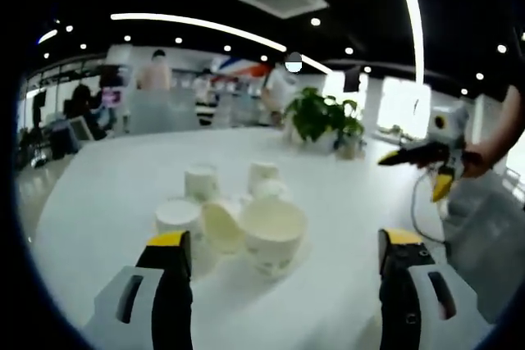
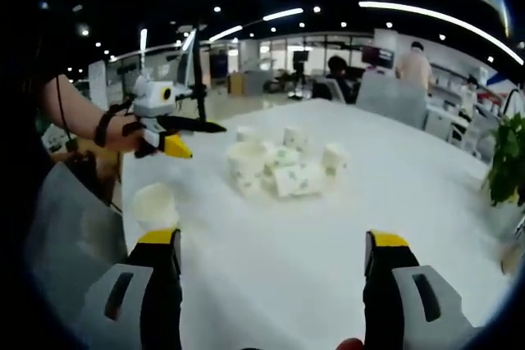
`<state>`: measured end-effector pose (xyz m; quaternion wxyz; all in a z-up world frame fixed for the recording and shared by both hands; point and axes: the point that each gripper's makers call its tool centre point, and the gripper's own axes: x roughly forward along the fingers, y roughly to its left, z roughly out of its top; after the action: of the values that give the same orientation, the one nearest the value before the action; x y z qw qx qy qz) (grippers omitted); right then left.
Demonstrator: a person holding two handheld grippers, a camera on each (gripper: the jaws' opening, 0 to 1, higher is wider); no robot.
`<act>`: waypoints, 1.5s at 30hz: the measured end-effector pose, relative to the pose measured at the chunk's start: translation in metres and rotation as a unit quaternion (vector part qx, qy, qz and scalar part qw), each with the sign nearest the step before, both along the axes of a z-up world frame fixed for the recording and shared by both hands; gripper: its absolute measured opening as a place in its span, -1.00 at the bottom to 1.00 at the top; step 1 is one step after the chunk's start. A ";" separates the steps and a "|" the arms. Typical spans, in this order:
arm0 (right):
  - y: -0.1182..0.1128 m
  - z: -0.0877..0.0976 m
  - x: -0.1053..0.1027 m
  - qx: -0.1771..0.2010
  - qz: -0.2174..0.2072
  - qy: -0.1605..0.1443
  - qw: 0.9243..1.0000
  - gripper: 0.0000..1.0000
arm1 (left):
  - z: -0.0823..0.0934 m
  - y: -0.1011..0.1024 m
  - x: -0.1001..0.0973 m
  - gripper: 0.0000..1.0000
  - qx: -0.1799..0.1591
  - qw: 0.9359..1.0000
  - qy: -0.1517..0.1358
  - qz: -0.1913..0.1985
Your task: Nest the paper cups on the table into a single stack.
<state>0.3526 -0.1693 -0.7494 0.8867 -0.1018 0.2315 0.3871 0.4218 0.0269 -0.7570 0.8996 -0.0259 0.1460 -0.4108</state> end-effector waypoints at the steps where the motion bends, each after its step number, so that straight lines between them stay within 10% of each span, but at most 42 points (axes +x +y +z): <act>1: 0.000 0.000 0.000 -0.001 -0.001 0.000 1.000 0.81 | -0.001 -0.001 0.002 0.89 0.000 1.000 0.000 0.000; 45: 0.000 -0.008 -0.006 -0.012 -0.017 0.021 1.000 0.78 | -0.025 -0.039 0.029 0.26 0.029 0.994 -0.041 -0.096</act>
<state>0.3470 -0.1697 -0.7574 0.8866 -0.1003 0.2567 0.3715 0.4508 -0.0124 -0.7824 0.8617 0.0311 0.1228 -0.4914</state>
